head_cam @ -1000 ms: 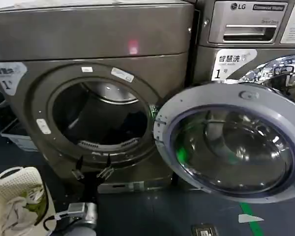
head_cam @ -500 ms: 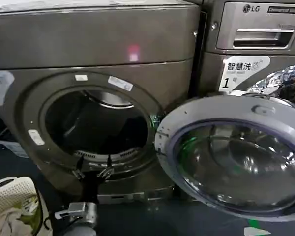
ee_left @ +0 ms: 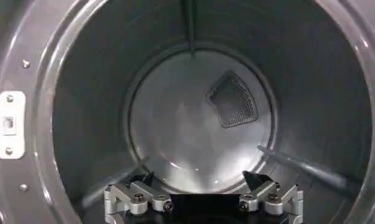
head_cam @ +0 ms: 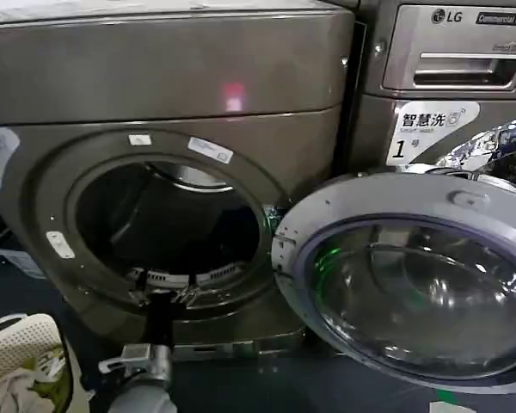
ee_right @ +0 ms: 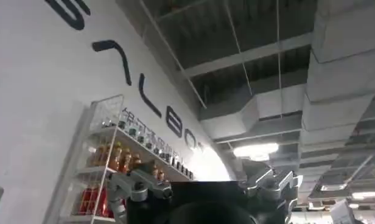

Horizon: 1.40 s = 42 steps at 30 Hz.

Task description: Grasp the clothes from the dryer.

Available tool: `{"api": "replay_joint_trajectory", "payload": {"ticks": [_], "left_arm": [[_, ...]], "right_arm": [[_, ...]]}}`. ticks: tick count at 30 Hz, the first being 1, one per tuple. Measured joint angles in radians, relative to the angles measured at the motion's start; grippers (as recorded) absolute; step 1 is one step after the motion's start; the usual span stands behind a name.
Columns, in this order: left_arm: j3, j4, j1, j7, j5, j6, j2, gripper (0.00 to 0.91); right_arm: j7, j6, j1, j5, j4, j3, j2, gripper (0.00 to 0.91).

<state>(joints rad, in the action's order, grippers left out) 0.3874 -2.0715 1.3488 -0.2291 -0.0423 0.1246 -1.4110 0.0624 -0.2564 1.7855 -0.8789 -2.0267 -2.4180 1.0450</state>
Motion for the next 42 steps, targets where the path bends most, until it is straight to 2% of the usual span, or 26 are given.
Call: {"api": "replay_joint_trajectory", "payload": {"ticks": [8,17,24,32,36,42], "left_arm": [[-0.023,0.143,-0.175,0.017,-0.043,0.016,-0.006,0.907],[-0.036,0.480,-0.503,0.084,-0.011,0.024,-0.004,0.907],[-0.113,0.815,-0.784,0.323,0.127,0.038,0.046,0.907],[-0.258,1.216,-1.081,0.681,0.321,-0.044,0.067,0.907],[-0.351,1.380,-1.195,0.851,0.398,-0.079,0.064,0.907],[-0.445,1.575,-1.327,0.997,0.518,-0.095,0.032,0.907]], "right_arm": [[-0.011,-0.074,0.010,0.033,-0.020,-0.028,-0.006,0.907],[-0.033,-0.116,0.014,0.054,-0.023,-0.044,-0.006,0.907],[-0.027,-0.128,0.000,0.048,-0.029,-0.039,-0.002,0.907],[-0.023,-0.137,-0.004,0.045,-0.030,-0.037,0.005,0.907],[-0.023,-0.138,-0.006,0.044,-0.034,-0.034,0.012,0.907],[-0.023,-0.141,-0.010,0.045,-0.040,-0.031,0.018,0.907]]}}
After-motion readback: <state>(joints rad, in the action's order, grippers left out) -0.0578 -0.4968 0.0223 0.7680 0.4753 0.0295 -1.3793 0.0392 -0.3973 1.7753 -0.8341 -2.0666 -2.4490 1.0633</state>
